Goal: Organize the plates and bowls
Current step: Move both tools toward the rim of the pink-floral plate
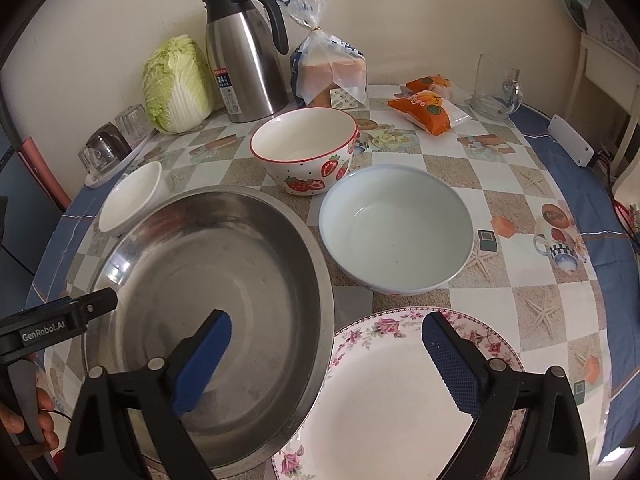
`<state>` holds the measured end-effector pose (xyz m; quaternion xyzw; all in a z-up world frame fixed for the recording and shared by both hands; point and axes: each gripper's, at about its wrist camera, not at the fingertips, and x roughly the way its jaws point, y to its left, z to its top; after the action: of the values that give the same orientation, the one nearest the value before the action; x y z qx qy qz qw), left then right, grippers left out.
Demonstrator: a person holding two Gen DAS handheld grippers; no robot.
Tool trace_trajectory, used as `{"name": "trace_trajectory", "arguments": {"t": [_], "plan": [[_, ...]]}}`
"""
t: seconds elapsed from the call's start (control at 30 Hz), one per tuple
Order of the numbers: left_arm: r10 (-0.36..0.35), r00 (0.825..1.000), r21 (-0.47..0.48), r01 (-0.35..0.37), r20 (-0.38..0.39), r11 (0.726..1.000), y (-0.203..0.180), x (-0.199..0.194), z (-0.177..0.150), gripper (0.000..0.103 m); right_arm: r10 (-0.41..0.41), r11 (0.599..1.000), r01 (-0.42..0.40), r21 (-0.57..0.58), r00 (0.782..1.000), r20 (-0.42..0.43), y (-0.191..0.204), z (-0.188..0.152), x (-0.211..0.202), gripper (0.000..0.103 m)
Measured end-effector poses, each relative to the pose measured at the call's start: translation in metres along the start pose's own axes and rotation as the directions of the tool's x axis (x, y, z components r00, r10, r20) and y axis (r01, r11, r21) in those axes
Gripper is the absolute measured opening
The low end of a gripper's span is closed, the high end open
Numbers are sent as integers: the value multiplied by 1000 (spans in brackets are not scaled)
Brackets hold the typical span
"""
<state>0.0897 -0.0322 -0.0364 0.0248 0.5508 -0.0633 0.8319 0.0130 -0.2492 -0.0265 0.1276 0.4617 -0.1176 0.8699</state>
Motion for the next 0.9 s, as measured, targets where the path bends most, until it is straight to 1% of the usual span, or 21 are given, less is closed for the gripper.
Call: {"name": "trace_trajectory", "arguments": {"t": [0.1,0.33,0.43,0.5,0.57,0.7,0.77,0.9], "plan": [[-6,1000,-21,6,13,1000,2,-2,0,92,-2,1000,2,0,1000,3,0,-1,0,103],[-26,998,-45,28,63,999,3,-11,-2,92,1,1000,-2,17,1000,20,-5,-3,-5,103],[-17,996,-44,21,93,999,1,-17,-4,92,8,1000,-8,26,999,35,-7,-4,-9,103],[-20,992,-48,26,123,999,0,-23,-5,92,2,1000,-4,24,999,48,-8,-4,-13,103],[-37,988,-52,45,151,998,0,-29,-6,92,-3,1000,2,26,998,57,-10,-6,-17,103],[-66,977,-35,75,204,997,-5,-42,-10,92,-8,999,4,47,998,67,-16,-12,-25,103],[-86,973,-21,93,214,995,-10,-47,-13,92,-13,999,10,53,998,66,-21,-15,-29,103],[-95,970,3,97,226,995,-22,-57,-22,92,-21,997,16,81,998,58,-33,-27,-38,103]]}}
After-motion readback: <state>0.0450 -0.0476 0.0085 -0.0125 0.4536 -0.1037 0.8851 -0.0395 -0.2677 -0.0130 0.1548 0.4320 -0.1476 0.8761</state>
